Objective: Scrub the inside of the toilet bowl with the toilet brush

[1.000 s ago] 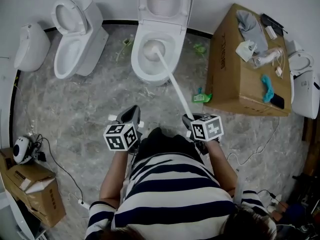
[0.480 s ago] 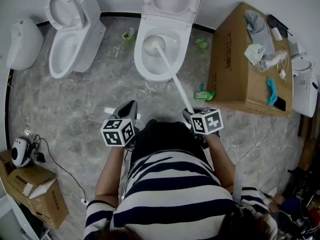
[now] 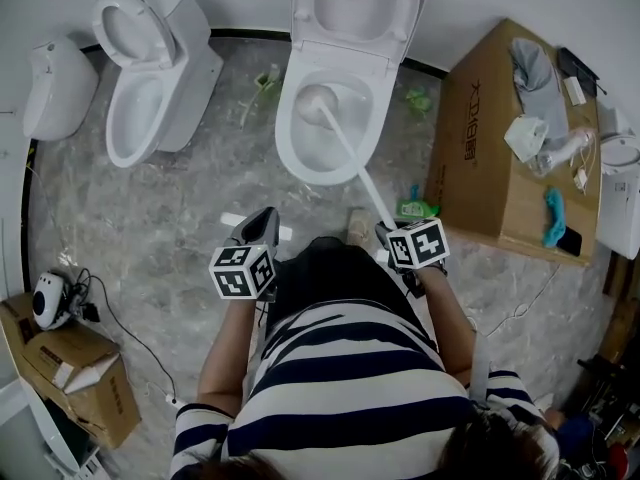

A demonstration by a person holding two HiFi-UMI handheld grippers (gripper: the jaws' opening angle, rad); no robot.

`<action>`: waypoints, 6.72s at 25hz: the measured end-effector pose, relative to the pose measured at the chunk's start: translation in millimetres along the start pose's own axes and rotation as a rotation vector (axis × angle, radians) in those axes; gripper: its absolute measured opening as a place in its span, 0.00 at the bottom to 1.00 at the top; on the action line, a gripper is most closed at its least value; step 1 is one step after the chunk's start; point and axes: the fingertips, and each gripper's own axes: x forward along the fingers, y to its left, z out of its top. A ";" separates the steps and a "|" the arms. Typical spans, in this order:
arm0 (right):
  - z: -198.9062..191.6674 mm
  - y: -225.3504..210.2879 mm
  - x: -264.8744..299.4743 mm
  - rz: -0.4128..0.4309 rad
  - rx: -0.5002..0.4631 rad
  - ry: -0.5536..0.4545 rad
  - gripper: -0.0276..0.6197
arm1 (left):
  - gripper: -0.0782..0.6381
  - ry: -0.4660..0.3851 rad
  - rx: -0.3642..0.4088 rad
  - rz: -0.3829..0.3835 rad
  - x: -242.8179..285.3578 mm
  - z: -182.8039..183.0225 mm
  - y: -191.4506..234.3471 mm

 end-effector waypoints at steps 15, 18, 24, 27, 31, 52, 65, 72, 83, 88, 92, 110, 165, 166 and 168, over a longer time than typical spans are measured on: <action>52.8 -122.7 34.7 -0.004 -0.134 0.212 0.09 | 0.11 0.014 -0.052 0.060 121.8 44.4 -13.8; 57.9 -139.4 46.9 0.000 -0.172 0.256 0.09 | 0.11 0.015 -0.043 0.079 142.5 49.9 -14.5; 69.1 -159.8 74.3 0.004 -0.196 0.302 0.09 | 0.11 0.045 -0.013 0.086 174.8 54.1 -16.2; 70.8 -167.2 88.3 0.010 -0.178 0.329 0.09 | 0.11 0.066 0.004 0.078 189.3 50.4 -15.9; 72.7 -174.0 105.2 0.000 -0.170 0.371 0.09 | 0.11 0.093 0.027 0.071 206.6 42.0 -10.8; 127.0 -148.8 188.4 -0.037 -0.076 0.491 0.09 | 0.11 0.227 0.083 -0.019 283.1 48.6 63.5; 148.3 -166.5 209.5 -0.043 -0.119 0.525 0.09 | 0.11 0.264 0.053 -0.020 310.2 50.4 79.0; 153.4 -182.0 208.7 -0.060 -0.152 0.533 0.09 | 0.11 0.263 0.054 -0.027 320.5 58.7 75.0; 159.3 -210.3 196.5 -0.138 -0.166 0.563 0.09 | 0.11 0.274 0.082 -0.035 326.6 59.7 70.9; 154.2 -223.2 183.9 -0.170 -0.140 0.600 0.09 | 0.11 0.270 0.091 -0.054 330.5 63.7 63.2; 147.2 -229.0 174.9 -0.199 -0.132 0.632 0.09 | 0.11 0.263 0.104 -0.065 332.1 68.3 59.1; 124.1 -226.4 149.2 -0.214 -0.204 0.821 0.09 | 0.11 0.281 0.108 -0.059 322.9 57.6 65.6; 164.8 -179.9 185.6 -0.104 -0.170 0.553 0.09 | 0.11 0.249 0.090 -0.034 314.5 53.6 74.5; 167.3 -180.5 186.0 -0.108 -0.178 0.549 0.09 | 0.11 0.246 0.090 -0.036 314.3 54.2 74.1; 171.8 -182.5 187.8 -0.113 -0.194 0.543 0.09 | 0.11 0.243 0.090 -0.037 313.9 54.6 74.0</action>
